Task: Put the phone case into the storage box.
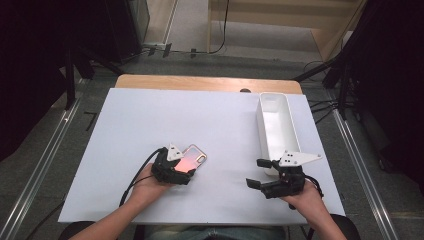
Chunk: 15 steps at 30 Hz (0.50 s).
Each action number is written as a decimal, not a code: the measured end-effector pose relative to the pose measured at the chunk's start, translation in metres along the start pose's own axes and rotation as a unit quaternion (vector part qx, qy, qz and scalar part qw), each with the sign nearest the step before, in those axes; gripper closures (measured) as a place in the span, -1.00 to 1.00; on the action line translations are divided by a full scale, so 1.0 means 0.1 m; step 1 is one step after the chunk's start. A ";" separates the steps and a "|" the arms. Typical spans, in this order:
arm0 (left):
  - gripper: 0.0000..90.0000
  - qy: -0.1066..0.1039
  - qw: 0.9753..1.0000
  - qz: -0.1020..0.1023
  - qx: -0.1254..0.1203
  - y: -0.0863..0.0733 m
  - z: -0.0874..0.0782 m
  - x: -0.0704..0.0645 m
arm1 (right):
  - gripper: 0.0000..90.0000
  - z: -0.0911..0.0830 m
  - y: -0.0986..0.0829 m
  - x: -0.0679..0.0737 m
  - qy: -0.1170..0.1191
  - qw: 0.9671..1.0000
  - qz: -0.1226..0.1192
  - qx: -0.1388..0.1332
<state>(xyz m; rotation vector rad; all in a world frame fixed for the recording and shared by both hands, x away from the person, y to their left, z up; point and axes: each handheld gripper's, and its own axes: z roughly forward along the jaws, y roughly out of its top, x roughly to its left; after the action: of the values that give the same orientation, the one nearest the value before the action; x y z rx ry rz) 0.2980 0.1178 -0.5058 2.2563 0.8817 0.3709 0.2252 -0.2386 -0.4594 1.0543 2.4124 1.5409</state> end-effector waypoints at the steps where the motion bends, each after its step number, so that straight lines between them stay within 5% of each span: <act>1: -0.63 -0.003 1.000 -0.002 -0.003 0.01 -0.01 0.01 | -0.66 0.00 0.00 0.00 0.000 1.000 0.001 0.000; 7: -0.63 -0.018 0.999 -0.026 -0.025 0.08 -0.12 0.07 | -0.66 0.00 0.00 -0.01 -0.002 1.000 -0.002 -0.004; 15: -0.63 -0.056 0.995 -0.069 -0.055 0.20 -0.28 0.16 | -0.66 -0.01 0.00 0.00 -0.006 1.000 0.003 -0.003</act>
<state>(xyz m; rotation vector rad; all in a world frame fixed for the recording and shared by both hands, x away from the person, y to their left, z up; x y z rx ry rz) 0.3059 0.1313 -0.4714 2.0803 0.9298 0.2234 0.2250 -0.2392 -0.4591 1.0666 2.3983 1.5383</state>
